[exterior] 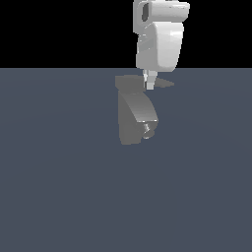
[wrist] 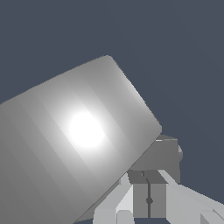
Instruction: Turn on the faucet by rotating a designated handle.
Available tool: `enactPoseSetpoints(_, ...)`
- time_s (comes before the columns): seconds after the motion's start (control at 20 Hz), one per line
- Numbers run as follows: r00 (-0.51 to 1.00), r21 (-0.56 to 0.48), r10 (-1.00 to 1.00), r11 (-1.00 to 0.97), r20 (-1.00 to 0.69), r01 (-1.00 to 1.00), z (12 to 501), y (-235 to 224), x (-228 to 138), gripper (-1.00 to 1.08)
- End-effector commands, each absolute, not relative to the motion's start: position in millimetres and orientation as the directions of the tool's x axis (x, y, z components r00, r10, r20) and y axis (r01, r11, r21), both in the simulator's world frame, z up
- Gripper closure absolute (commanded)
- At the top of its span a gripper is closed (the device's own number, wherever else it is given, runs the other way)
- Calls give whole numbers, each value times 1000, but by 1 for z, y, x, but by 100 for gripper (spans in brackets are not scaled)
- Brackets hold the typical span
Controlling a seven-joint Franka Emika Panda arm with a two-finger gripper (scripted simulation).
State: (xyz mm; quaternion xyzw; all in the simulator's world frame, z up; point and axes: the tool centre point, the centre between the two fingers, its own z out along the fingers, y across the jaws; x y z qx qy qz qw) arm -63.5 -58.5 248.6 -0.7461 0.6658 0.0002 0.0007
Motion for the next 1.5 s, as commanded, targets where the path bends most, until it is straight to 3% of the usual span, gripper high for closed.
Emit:
enactPoseSetpoints(0.0,110,-1,-994,-110,-1,-994,248,-65,-58,108)
enactPoseSetpoints(1.45,84,0,-996,-84,0,-996,248,-148,13,108)
